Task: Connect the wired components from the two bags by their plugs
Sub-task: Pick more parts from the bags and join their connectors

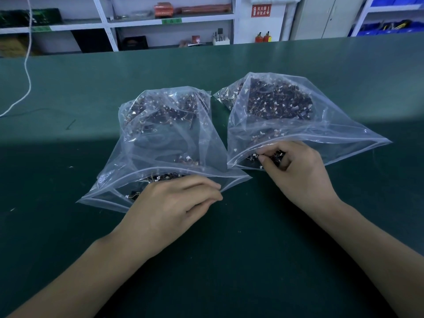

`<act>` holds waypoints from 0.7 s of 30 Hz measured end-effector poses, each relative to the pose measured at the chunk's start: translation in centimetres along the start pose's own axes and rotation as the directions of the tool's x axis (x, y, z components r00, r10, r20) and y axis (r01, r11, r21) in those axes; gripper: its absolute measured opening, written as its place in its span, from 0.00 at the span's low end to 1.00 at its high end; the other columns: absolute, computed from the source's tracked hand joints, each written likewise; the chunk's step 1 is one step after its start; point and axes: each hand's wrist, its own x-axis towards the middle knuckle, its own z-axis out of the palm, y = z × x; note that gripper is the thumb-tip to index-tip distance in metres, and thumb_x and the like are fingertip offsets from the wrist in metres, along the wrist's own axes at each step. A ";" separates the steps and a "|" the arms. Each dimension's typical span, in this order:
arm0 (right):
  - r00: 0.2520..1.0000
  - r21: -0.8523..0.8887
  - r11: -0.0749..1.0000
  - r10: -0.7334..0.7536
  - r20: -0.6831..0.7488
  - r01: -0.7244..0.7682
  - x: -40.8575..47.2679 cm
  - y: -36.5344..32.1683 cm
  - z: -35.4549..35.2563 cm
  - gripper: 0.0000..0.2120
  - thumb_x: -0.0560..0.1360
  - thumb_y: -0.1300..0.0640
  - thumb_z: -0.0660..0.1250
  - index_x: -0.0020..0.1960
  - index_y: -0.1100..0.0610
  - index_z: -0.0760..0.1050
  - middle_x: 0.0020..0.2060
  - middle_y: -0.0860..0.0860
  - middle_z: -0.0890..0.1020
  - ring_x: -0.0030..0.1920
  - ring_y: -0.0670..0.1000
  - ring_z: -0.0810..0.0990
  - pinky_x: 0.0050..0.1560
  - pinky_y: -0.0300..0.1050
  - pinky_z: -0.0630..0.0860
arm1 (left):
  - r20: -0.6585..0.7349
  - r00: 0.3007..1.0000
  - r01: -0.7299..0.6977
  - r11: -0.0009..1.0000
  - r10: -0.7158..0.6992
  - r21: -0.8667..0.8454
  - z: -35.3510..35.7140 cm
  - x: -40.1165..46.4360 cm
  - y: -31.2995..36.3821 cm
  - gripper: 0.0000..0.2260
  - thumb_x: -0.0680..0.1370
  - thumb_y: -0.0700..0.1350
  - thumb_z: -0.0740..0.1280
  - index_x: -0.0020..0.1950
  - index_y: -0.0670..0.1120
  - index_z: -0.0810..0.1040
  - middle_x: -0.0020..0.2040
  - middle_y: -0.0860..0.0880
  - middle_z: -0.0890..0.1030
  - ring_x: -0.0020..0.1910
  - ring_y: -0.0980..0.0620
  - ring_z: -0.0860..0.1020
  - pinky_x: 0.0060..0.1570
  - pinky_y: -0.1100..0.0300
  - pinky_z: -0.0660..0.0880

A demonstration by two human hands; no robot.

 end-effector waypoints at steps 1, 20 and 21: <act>1.000 0.010 1.000 -0.006 0.016 0.006 0.0 -0.1 0.0 0.06 0.78 0.59 0.75 0.50 0.48 0.86 0.40 0.41 0.79 0.40 0.42 0.78 0.44 0.28 0.71 | -0.005 1.000 -0.004 1.000 0.004 0.001 0.0 0.0 0.0 0.08 0.83 0.46 0.69 0.54 0.50 0.89 0.57 0.59 0.86 0.52 0.64 0.83 0.48 0.62 0.83; 0.847 0.323 0.883 -0.436 0.303 0.339 -1.7 -2.3 0.8 0.17 0.77 0.44 0.75 0.62 0.50 0.85 0.29 0.42 0.71 0.26 0.44 0.66 0.35 0.34 0.66 | -0.307 0.952 -0.039 0.989 -0.006 -0.142 -0.1 0.4 1.2 0.03 0.80 0.35 0.75 0.50 0.40 0.89 0.52 0.50 0.88 0.54 0.56 0.87 0.52 0.59 0.83; 0.847 0.339 0.879 -0.439 0.299 0.336 -1.7 -2.3 0.8 0.17 0.77 0.45 0.76 0.62 0.51 0.85 0.29 0.41 0.71 0.26 0.44 0.65 0.34 0.34 0.66 | -0.312 0.950 -0.043 0.989 -0.004 -0.141 -0.1 0.4 1.3 0.03 0.80 0.35 0.75 0.50 0.40 0.89 0.52 0.50 0.88 0.54 0.56 0.87 0.52 0.60 0.83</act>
